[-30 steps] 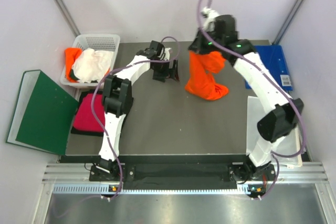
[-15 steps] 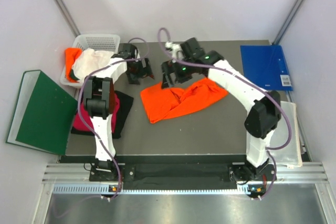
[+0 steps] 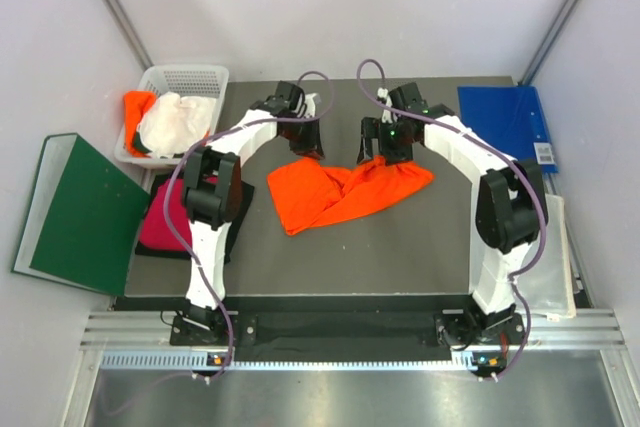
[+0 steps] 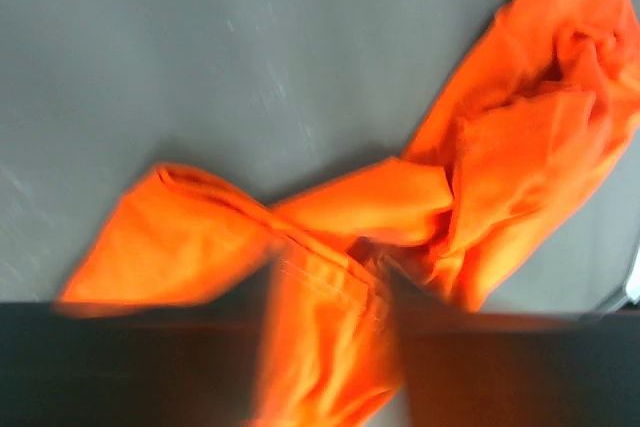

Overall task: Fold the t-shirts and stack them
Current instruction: Flatten out the tshirt

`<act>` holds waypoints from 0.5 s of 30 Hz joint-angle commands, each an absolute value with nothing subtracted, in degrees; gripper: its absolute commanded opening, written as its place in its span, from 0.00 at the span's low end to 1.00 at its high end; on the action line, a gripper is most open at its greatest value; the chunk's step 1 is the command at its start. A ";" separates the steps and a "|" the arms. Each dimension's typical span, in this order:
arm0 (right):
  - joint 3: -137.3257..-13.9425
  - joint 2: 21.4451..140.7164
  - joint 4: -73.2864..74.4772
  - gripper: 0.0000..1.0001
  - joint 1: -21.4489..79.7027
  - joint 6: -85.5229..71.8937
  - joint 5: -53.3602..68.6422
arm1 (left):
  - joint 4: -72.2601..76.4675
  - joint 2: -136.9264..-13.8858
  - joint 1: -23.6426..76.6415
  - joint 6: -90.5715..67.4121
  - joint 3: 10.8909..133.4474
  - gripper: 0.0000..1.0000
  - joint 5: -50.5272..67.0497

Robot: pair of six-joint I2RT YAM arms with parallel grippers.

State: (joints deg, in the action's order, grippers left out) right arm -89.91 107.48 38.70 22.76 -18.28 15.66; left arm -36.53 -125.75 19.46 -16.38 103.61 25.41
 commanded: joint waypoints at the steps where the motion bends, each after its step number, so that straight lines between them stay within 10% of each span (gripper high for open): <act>1: -89.47 108.46 35.25 0.85 22.06 -19.60 15.56 | -41.47 -129.89 18.63 -14.24 109.93 0.01 23.30; 5: -88.95 108.02 35.24 0.85 21.36 -18.98 15.21 | -44.12 -131.66 18.63 -13.01 111.89 0.02 21.45; 6: -88.77 107.84 35.16 0.85 21.18 -18.90 15.12 | -44.12 -131.31 18.63 -13.09 111.71 0.33 21.18; 9: -87.81 107.32 34.55 0.85 20.39 -18.89 15.21 | -42.46 -128.77 18.63 -13.27 109.87 0.80 18.73; 15: -85.70 107.23 33.49 0.85 20.13 -19.42 15.56 | -42.01 -125.86 18.63 -10.82 106.44 0.99 12.75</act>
